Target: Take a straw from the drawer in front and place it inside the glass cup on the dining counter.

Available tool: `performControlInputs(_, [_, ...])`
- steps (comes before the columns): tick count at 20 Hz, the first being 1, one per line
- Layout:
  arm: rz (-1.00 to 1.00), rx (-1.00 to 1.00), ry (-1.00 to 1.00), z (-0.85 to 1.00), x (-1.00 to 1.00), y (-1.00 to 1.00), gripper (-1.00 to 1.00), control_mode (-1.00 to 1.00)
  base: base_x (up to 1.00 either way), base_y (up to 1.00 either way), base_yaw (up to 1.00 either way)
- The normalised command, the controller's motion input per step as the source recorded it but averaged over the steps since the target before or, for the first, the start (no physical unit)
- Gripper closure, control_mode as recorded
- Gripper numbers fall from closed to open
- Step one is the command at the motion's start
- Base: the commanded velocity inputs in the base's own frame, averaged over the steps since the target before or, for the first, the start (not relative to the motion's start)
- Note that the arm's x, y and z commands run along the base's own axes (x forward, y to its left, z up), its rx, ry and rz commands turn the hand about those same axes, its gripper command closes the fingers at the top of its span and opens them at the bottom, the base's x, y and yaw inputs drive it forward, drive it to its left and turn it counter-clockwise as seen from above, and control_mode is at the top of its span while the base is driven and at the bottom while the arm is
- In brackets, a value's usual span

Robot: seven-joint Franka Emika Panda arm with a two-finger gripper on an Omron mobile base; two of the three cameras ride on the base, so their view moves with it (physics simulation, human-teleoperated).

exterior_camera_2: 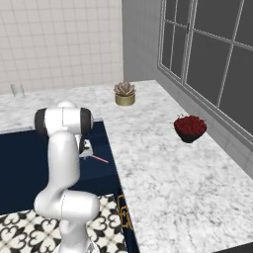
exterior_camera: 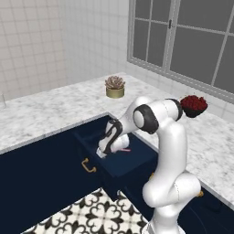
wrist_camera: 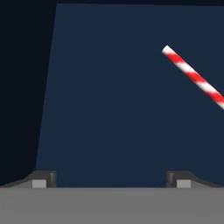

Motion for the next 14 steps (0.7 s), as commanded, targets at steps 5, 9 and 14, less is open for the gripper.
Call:
performControlInputs(5, [0.00,0.01,0.06,-0.17,-0.40,0.61,-1.00,-1.00,0.00,0.00,0.00])
performControlInputs(9, [0.00,0.01,0.00,0.03,-0.97,1.00,-1.00,-1.00,0.00,0.00,0.00])
performControlInputs(14, [0.00,0.00,0.00,0.34,-0.64,0.94,-1.00,-1.00,0.00,0.00,0.00])
